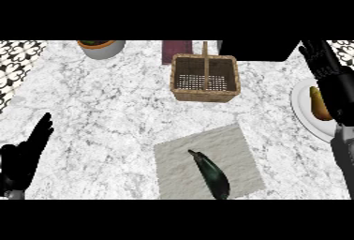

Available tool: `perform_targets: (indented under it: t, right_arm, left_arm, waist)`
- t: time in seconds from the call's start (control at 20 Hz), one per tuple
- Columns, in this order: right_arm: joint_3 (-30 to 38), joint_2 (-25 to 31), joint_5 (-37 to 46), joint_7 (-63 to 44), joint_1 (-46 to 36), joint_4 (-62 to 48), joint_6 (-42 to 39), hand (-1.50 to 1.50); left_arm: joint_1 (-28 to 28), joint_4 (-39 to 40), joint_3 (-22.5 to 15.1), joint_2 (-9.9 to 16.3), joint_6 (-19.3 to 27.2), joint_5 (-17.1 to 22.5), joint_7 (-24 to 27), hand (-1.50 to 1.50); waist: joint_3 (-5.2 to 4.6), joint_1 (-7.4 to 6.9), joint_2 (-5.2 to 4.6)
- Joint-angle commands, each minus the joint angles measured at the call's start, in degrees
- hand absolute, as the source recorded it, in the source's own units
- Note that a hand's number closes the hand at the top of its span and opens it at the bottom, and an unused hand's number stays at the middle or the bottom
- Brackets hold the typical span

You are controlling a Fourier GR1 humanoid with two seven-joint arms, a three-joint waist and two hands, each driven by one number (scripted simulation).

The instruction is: Pick the eggplant from the placemat and place it in the basket

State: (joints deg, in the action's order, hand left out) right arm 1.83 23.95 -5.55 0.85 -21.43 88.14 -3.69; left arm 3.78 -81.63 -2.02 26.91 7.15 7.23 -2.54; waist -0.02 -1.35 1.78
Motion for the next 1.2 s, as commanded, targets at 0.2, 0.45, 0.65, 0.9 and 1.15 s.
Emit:
perform_targets:
  t: [0.2,0.45,0.65,0.9,1.15]
  right_arm:
    - [-10.4,-8.6,-10.1,-4.2,0.2,-12.1,-15.3,1.5]
    - [-24.9,-21.1,-11.5,3.6,5.4,-8.3,-23.9,-1.5]
    - [-35.2,-22.4,5.3,0.1,13.1,1.7,-10.2,-1.5]
    - [-33.8,-17.7,16.7,-14.7,3.3,7.1,-3.7,-1.5]
    - [-25.9,-9.3,19.9,-26.1,-11.3,7.2,-10.7,-1.5]
  left_arm:
    - [-10.2,-8.0,-4.8,-1.8,-5.0,-0.4,5.6,0.0]
    - [-12.9,-9.6,-7.5,-3.5,-7.9,1.5,3.0,0.0]
    - [-16.3,-5.8,-6.7,-5.1,-6.5,0.1,2.1,0.0]
    - [-11.9,-7.4,-6.5,-4.7,-7.6,0.4,4.3,0.0]
    - [-12.8,-7.8,-6.1,-3.8,-8.8,0.6,3.7,0.0]
  waist:
    - [0.19,-1.11,-3.18]
    - [0.16,0.43,-1.99]
    - [-0.03,2.79,-1.52]
    - [-0.15,2.39,-1.15]
    - [-0.16,1.19,-1.45]
